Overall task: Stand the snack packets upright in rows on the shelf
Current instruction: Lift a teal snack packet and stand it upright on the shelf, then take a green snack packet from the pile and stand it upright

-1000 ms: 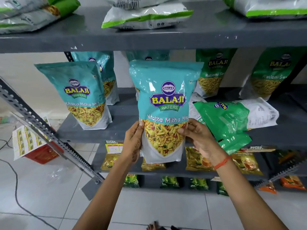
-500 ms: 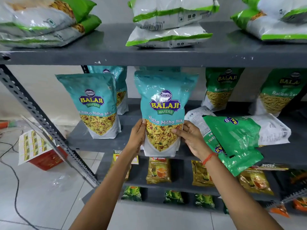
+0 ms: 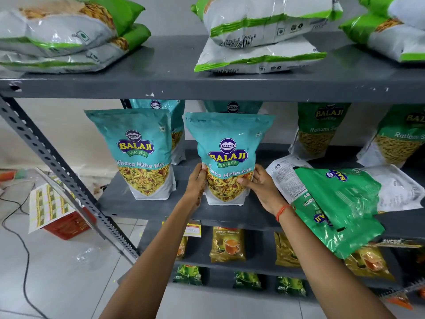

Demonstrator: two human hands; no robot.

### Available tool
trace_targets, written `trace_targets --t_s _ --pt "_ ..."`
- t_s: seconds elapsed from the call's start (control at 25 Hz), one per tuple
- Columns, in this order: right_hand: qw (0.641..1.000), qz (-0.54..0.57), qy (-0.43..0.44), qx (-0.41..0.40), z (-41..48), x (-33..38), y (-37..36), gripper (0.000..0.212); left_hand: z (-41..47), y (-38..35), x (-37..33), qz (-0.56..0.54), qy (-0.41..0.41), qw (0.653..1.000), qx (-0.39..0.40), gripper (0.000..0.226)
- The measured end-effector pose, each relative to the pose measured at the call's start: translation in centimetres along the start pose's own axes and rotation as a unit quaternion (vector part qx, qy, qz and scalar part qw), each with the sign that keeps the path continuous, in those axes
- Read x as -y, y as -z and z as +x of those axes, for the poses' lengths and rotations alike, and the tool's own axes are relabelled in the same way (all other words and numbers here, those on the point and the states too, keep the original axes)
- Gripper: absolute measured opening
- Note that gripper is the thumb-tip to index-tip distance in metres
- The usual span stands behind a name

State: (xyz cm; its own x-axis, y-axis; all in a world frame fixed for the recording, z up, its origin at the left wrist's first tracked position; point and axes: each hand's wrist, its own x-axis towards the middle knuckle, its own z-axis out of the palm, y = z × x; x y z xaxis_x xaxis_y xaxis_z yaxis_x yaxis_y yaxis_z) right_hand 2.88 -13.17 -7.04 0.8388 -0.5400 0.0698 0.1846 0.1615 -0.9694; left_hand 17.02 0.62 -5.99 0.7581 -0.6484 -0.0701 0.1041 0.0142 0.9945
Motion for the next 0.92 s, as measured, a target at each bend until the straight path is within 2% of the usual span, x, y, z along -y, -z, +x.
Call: trace_targets --t_s 0.28,0.4,0.48,0.56,0.64,0.72,0.8,0.92 --pt "1.000 0.001 0.002 -0.001 -0.8 -0.4 -0.2 0.044 -1.1 -0.7 0.6 0.011 0.002 1.000 -0.024 0.031" --pt "1.000 0.012 -0.010 0.001 -0.9 -0.1 -0.2 0.050 -1.6 -0.9 -0.2 -0.010 0.016 0.999 -0.029 0.050" --pt "1.000 0.014 -0.018 0.000 -1.3 0.1 -0.1 0.064 -2.5 -1.2 -0.7 -0.002 -0.014 0.999 -0.041 0.055" --pt "0.998 -0.022 -0.008 -0.060 -2.1 0.6 -0.7 0.075 -4.1 -2.1 -1.0 0.062 -0.078 0.991 -0.087 0.059" --pt "0.979 -0.075 0.058 -0.179 -3.0 1.4 -1.5 0.068 -6.2 -3.9 -1.4 0.178 -0.156 0.959 -0.157 0.065" --pt "0.948 -0.096 0.147 -0.267 -3.9 2.8 -1.9 0.049 -8.1 -6.2 -1.8 0.276 -0.237 0.911 -0.195 0.068" --pt "0.926 -0.111 0.204 -0.298 -4.8 4.7 -0.9 0.038 -9.7 -9.1 -1.7 0.324 -0.291 0.884 -0.169 0.069" --pt "0.912 -0.168 0.216 -0.305 -6.1 6.6 2.8 0.030 -10.8 -13.9 -0.9 0.365 -0.340 0.860 -0.108 0.067"
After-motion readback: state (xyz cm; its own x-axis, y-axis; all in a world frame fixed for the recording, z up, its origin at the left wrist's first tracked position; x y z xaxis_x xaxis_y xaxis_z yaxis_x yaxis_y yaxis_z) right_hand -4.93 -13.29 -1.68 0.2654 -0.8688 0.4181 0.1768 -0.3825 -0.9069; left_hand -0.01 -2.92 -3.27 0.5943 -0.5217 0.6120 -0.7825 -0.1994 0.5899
